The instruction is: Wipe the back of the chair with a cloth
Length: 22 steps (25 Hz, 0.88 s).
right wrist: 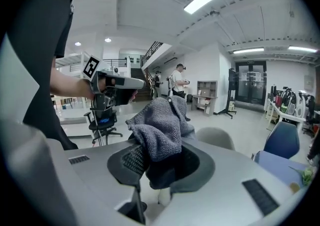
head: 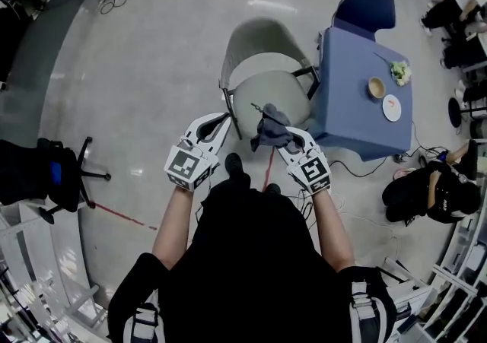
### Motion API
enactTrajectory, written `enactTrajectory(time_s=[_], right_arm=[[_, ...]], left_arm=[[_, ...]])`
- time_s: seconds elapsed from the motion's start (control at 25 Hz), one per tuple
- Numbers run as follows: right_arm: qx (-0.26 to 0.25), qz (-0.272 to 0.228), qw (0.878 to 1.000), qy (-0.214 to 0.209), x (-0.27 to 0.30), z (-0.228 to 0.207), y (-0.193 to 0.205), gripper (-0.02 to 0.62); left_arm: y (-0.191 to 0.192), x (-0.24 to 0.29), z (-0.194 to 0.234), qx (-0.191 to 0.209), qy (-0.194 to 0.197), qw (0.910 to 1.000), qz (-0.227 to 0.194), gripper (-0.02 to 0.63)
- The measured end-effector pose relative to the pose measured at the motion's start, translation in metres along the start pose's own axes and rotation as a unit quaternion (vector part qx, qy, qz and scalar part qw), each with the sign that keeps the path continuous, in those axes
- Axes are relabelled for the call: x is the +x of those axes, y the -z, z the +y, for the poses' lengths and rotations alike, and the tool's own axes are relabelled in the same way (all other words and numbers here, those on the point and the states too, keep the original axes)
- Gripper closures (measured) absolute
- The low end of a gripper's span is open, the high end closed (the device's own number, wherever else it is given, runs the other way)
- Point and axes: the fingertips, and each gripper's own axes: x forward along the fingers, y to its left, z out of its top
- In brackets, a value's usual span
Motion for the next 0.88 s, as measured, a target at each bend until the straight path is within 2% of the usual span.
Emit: enactTrajectory(time_s=[0.28,0.48,0.88], right_arm=[[0.028,-0.007,0.999,0.016,0.033,-0.01,-0.02,0.471],[0.026,-0.014,0.999,0.027,0.056,-0.019,-0.034,0.471],[0.035,-0.011,0.999,0.035,0.094,-0.022,-0.034,0.471]], left_arm=[[-0.003,-0.002,0.036,-0.003,0.009,0.9999,-0.004,0.58],[-0.002,-0.009,0.062,-0.003,0.008,1.0,-0.001,0.58],[0.012,-0.015,0.099,-0.017,0.006,0.9997,0.019,0.58]])
